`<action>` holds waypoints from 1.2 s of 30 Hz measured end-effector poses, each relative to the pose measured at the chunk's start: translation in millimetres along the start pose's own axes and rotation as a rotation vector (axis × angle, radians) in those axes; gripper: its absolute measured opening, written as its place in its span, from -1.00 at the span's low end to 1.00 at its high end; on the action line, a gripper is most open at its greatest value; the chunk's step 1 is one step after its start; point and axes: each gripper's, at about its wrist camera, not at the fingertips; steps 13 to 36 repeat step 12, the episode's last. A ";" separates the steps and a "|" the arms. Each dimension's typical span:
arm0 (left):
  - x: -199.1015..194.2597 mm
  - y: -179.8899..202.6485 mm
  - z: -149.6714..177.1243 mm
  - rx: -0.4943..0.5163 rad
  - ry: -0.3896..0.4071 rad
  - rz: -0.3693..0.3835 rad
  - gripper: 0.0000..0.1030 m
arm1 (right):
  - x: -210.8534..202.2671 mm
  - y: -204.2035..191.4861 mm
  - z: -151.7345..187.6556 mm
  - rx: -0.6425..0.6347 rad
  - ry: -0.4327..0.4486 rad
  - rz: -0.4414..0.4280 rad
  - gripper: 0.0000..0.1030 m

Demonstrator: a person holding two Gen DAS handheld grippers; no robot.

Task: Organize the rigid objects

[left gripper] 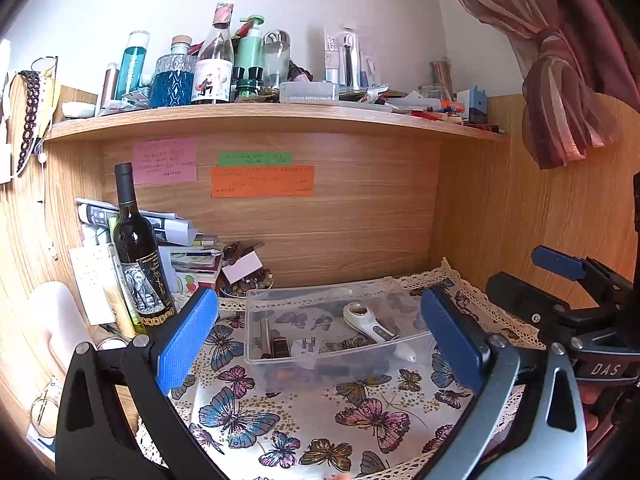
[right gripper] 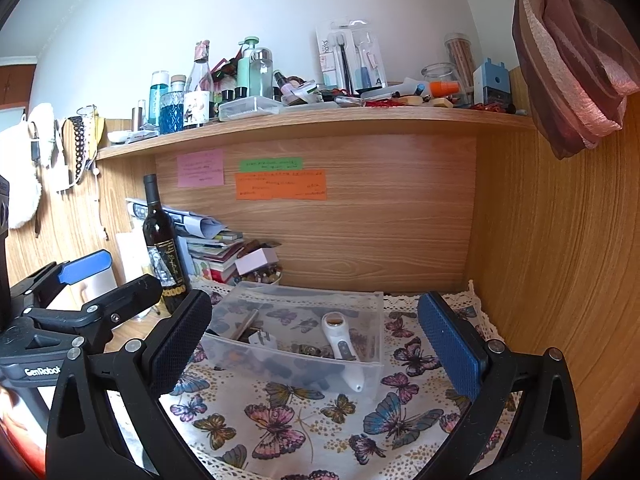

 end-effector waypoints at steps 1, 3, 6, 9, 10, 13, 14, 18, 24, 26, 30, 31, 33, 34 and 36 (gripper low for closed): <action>0.6 -0.1 0.0 0.000 -0.002 0.002 1.00 | 0.2 -0.1 -0.1 -0.001 0.000 0.001 1.00; 0.9 -1.2 0.3 -0.004 -0.004 0.006 1.00 | 0.1 -0.2 0.0 0.000 0.000 0.004 1.00; 0.9 -2.1 0.7 -0.006 -0.003 0.007 1.00 | 0.0 0.2 0.1 0.001 0.001 0.013 1.00; 0.8 -2.2 1.0 0.000 0.002 0.004 1.00 | 0.8 0.2 0.2 0.003 0.000 0.018 1.00; 0.9 -2.3 1.1 0.002 0.001 0.004 1.00 | 1.2 0.5 0.4 0.004 -0.001 0.019 1.00; 1.9 -3.1 0.8 0.001 -0.003 0.004 1.00 | 1.8 0.5 0.8 0.005 -0.001 0.023 1.00; 1.9 -3.1 0.8 0.001 -0.003 0.004 1.00 | 1.8 0.5 0.8 0.005 -0.001 0.023 1.00; 1.9 -3.1 0.8 0.001 -0.003 0.004 1.00 | 1.8 0.5 0.8 0.005 -0.001 0.023 1.00; 1.9 -3.1 0.8 0.001 -0.003 0.004 1.00 | 1.8 0.5 0.8 0.005 -0.001 0.023 1.00; 1.9 -3.1 0.8 0.001 -0.003 0.004 1.00 | 1.8 0.5 0.8 0.005 -0.001 0.023 1.00; 1.9 -3.1 0.8 0.001 -0.003 0.004 1.00 | 1.8 0.5 0.8 0.005 -0.001 0.023 1.00; 1.9 -3.1 0.8 0.001 -0.003 0.004 1.00 | 1.8 0.5 0.8 0.005 -0.001 0.023 1.00; 1.9 -3.1 0.8 0.001 -0.003 0.004 1.00 | 1.8 0.5 0.8 0.005 -0.001 0.023 1.00; 1.9 -3.1 0.8 0.001 -0.003 0.004 1.00 | 1.8 0.5 0.8 0.005 -0.001 0.023 1.00; 1.9 -3.1 0.8 0.001 -0.003 0.004 1.00 | 1.8 0.5 0.8 0.005 -0.001 0.023 1.00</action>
Point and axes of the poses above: each gripper's, at about its wrist camera, not at the fingertips, and x roughly the way its jaws point, y to its right, z to its underside, and after that the axes turned 2 degrees about x, right-handed
